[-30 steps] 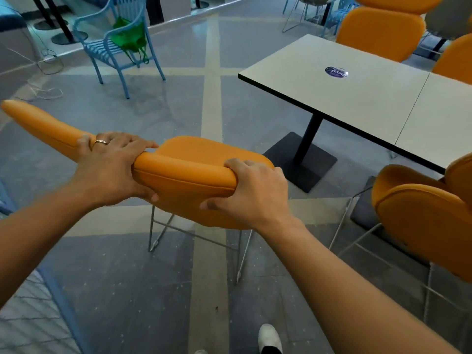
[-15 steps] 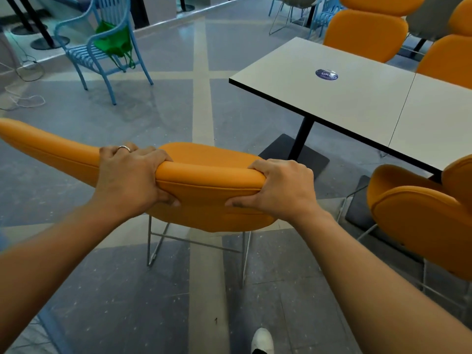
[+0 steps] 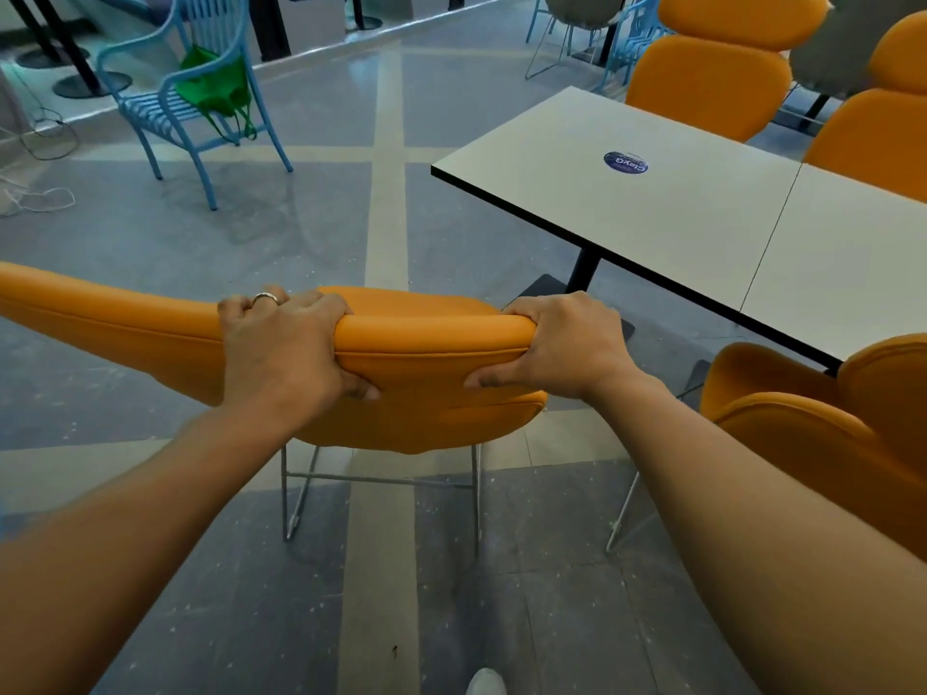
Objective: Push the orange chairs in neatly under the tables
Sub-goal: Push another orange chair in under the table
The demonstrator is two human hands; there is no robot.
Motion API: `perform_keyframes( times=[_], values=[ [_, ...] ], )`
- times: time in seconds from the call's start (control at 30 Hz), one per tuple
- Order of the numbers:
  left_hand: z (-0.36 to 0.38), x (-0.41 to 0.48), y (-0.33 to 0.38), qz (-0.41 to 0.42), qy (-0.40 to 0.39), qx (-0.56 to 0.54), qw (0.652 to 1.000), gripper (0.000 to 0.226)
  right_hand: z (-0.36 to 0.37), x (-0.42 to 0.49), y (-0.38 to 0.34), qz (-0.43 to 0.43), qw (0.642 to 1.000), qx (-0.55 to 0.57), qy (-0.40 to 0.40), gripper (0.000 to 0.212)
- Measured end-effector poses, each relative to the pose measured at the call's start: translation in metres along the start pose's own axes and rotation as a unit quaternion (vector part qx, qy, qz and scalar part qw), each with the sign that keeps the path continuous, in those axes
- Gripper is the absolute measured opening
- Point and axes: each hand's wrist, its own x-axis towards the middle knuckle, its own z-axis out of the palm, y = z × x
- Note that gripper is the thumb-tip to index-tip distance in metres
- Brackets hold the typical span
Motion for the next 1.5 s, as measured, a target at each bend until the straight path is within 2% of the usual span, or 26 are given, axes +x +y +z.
perform_keyframes(
  times=[0.07,0.23,0.37,0.57,0.97,1.33,1.5],
  values=[
    [0.001,0.003,0.012,-0.003,0.008,-0.006,1.0,0.066,-0.006,0.005,0.013,0.009,1.0,-0.005,-0.013,0.071],
    [0.006,0.006,0.034,-0.012,0.021,-0.004,1.0,0.065,-0.011,0.009,0.034,0.013,1.0,0.002,-0.009,0.076],
    [0.006,0.002,0.032,-0.006,0.023,0.001,1.0,0.064,-0.011,0.002,0.034,0.004,1.0,0.006,-0.006,0.06],
    [0.003,-0.009,0.029,0.01,0.022,0.002,1.0,0.063,-0.011,-0.017,0.025,0.004,1.0,0.024,0.012,0.052],
    [-0.005,-0.045,0.02,0.074,0.027,-0.012,0.997,0.064,-0.005,-0.082,-0.005,0.088,0.995,-0.01,0.05,0.086],
    [-0.014,-0.069,0.024,0.144,0.015,-0.044,0.988,0.061,-0.005,-0.15,-0.028,0.15,0.984,-0.033,0.086,0.083],
    [-0.017,-0.078,0.026,0.178,0.004,-0.05,0.983,0.064,-0.007,-0.181,-0.043,0.176,0.979,-0.043,0.092,0.072]
  ],
)
